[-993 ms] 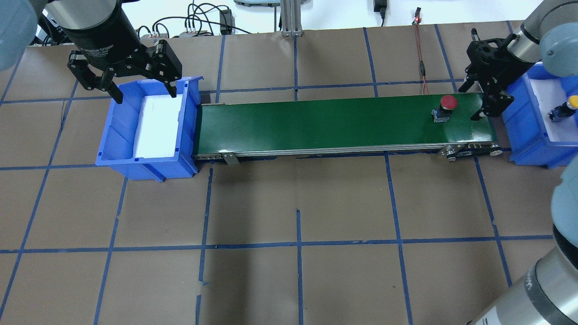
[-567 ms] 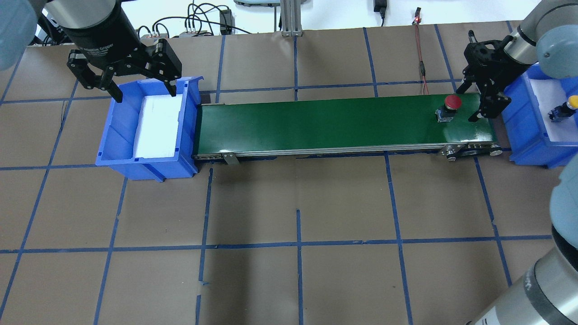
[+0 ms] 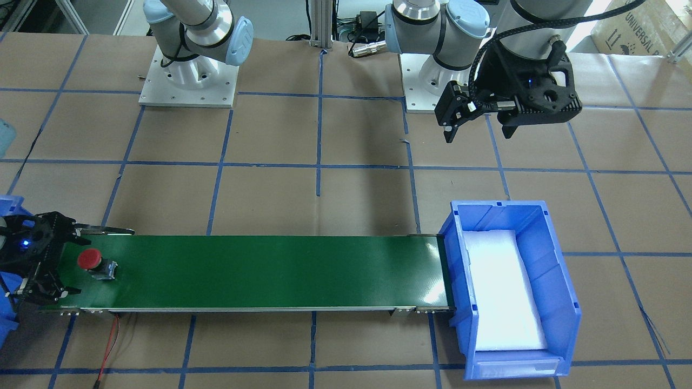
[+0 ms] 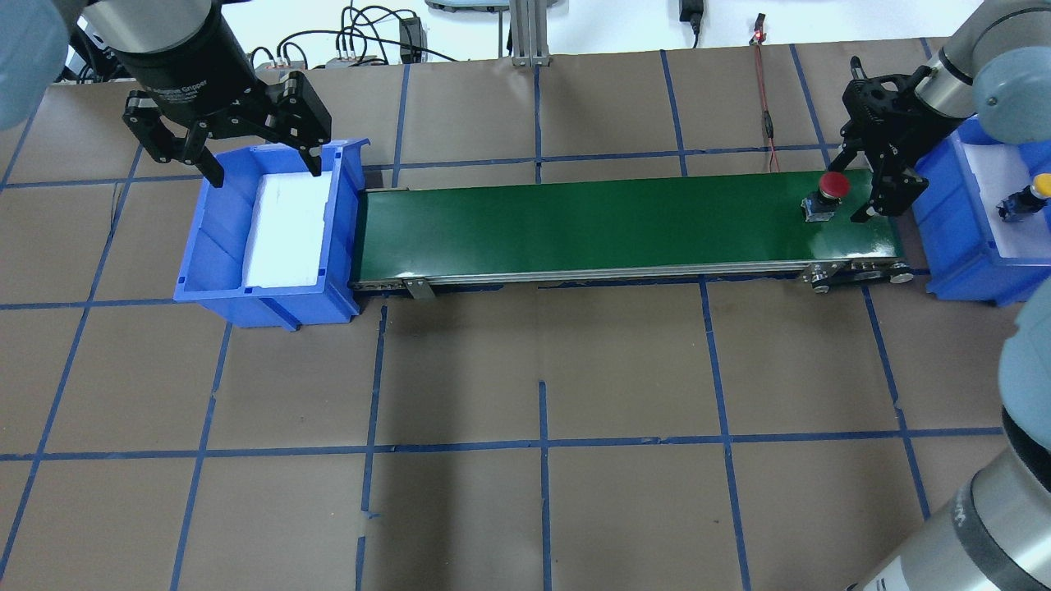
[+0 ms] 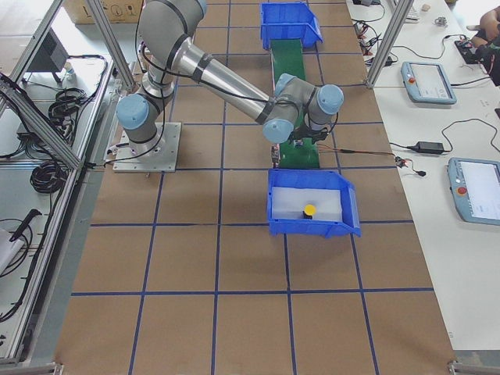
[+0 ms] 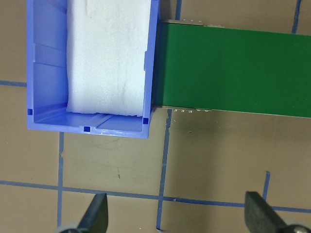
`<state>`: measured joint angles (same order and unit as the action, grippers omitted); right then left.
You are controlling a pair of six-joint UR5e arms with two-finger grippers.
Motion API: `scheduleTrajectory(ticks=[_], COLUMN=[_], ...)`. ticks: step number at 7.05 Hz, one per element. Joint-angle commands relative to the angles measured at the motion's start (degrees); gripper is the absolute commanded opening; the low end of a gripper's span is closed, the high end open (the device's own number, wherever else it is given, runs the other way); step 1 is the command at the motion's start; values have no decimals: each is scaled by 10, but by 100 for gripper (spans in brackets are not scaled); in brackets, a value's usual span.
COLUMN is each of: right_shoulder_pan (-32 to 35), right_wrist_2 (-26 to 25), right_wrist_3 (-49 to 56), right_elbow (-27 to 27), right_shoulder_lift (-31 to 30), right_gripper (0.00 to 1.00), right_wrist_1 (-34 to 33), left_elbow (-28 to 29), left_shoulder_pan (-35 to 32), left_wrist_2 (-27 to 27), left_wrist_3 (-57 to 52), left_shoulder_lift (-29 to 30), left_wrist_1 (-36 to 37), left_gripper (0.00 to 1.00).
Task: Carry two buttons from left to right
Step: 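Lower the right gripper, grasp the red button and lift it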
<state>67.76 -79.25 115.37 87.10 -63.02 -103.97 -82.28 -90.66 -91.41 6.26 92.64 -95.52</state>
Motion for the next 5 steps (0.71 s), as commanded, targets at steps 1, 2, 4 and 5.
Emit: scheduleTrajectory(ticks=[1,2,4,5], right_shoulder_pan=[0,0,0,0], right_wrist_2=[0,0,1,1], right_wrist_3=[0,0,1,3], right_elbow=[0,0,0,0], right_shoulder_lift=[1,1,3,3], right_gripper=[100,100,98,93], right_wrist_1=[0,0,0,0], left_elbow=[-1,3,4,0], left_shoulder_pan=[0,0,-5,-1], left_wrist_2=[0,2,5,6], left_wrist_3=[-1,1,5,3], left_shoulder_lift=[0,2,8,2], left_wrist_1=[1,1,2,11], left_gripper=[100,100,100,100])
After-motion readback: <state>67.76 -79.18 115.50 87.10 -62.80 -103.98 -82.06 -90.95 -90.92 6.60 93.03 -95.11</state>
